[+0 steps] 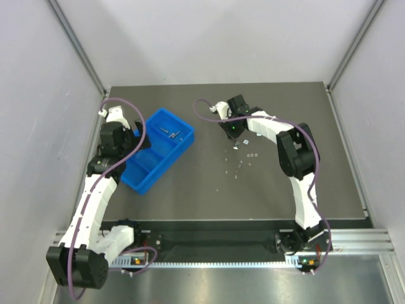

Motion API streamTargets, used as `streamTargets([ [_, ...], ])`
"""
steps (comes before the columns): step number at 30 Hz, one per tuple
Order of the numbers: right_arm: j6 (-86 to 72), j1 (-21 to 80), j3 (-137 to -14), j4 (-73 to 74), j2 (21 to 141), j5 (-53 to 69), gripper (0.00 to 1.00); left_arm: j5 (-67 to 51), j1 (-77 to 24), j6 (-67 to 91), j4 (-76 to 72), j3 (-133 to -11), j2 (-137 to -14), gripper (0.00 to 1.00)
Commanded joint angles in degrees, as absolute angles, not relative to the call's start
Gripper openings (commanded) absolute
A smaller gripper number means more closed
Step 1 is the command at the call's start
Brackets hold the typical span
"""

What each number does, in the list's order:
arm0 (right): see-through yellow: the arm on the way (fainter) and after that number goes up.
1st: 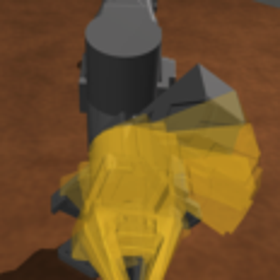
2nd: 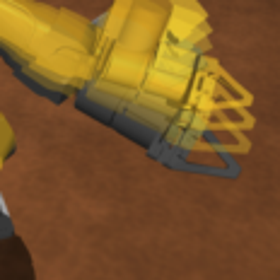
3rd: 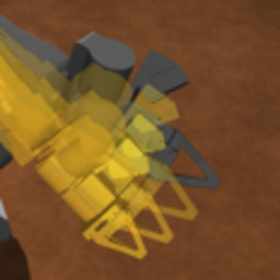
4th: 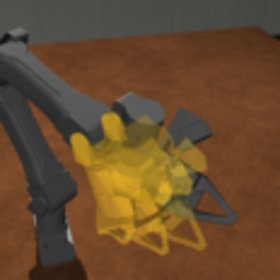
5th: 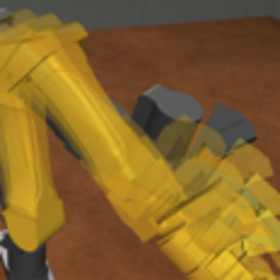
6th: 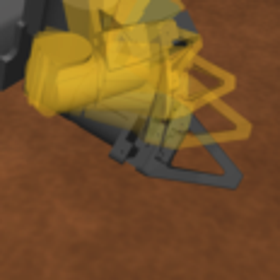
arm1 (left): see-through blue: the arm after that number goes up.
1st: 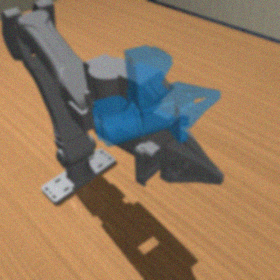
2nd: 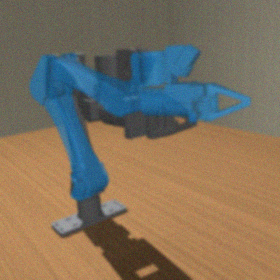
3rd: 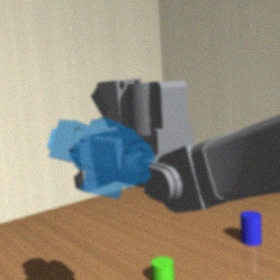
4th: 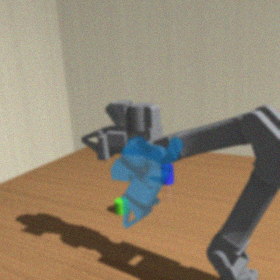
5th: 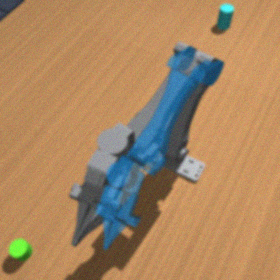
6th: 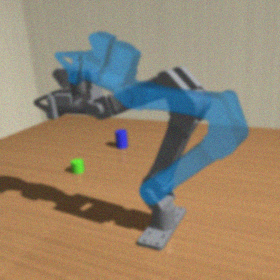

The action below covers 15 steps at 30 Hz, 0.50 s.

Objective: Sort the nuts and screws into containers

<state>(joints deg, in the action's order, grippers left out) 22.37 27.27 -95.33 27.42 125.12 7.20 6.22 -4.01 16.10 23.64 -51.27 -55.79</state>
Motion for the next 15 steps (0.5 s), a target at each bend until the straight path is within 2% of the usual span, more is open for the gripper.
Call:
streamTargets([
  [1,21.01,27.77,-93.96,28.66,123.24,6.86,0.18,6.86,-3.78,15.38,22.76,-51.15,-55.46,0.99],
  [5,17.23,28.91,-92.03,27.25,118.58,5.72,0.18,6.42,-3.87,15.38,22.68,-51.24,-55.46,0.99],
  [7,14.70,29.79,-91.67,26.72,116.21,4.75,0.15,6.50,-3.87,15.47,22.68,-51.24,-55.20,0.99],
  [15,4.40,36.63,-97.64,26.63,111.01,4.38,0.14,6.33,-3.87,15.56,22.68,-51.24,-54.58,0.99],
])
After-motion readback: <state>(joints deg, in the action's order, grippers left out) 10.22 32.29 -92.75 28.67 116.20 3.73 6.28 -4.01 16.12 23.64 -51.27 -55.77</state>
